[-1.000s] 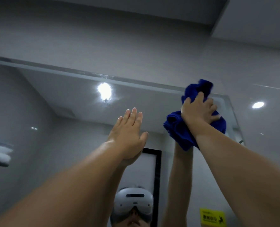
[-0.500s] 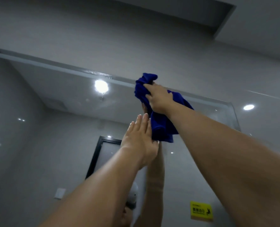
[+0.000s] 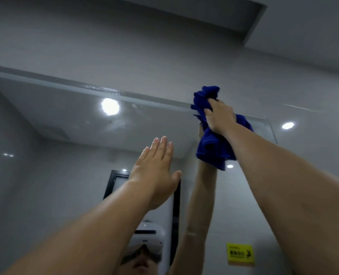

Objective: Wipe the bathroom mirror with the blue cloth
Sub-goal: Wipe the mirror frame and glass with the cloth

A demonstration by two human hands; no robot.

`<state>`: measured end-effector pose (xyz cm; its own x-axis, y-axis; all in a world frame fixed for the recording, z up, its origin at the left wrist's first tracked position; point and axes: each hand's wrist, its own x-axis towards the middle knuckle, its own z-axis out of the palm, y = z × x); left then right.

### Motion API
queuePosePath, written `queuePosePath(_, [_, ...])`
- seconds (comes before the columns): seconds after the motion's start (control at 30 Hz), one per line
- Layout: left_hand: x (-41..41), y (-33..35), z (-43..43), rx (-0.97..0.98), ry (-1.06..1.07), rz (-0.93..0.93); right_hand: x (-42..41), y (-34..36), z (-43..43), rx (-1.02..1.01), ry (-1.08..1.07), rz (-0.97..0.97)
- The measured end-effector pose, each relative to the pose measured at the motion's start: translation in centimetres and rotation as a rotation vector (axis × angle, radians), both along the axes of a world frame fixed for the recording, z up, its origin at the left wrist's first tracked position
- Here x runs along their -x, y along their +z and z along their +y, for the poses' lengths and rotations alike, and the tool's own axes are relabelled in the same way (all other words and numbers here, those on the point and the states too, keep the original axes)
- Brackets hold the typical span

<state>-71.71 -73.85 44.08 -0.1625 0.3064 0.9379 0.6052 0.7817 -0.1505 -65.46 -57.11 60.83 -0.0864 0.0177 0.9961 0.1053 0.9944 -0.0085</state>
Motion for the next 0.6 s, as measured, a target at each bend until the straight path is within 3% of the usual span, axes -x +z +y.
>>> queuePosePath(0.2, [-0.6, -0.2, 0.5, -0.028, -0.026, -0.007, -0.5, -1.4, -0.9, 0.240, 0.006, -0.027])
queuePosePath(0.37, [-1.5, -0.1, 1.0, -0.091, 0.009, -0.025, 1.1, -2.3, -1.0, -0.120, 0.034, -0.027])
queuePosePath(0.5, [-2.4, 0.1, 2.6, -0.222, 0.038, 0.022, 1.0, -2.4, 0.8, -0.181, 0.053, 0.021])
queuePosePath(0.6, [-3.0, 0.8, 3.6, -0.316, 0.017, 0.056, -0.1, -2.7, 3.0, -0.107, 0.060, 0.047])
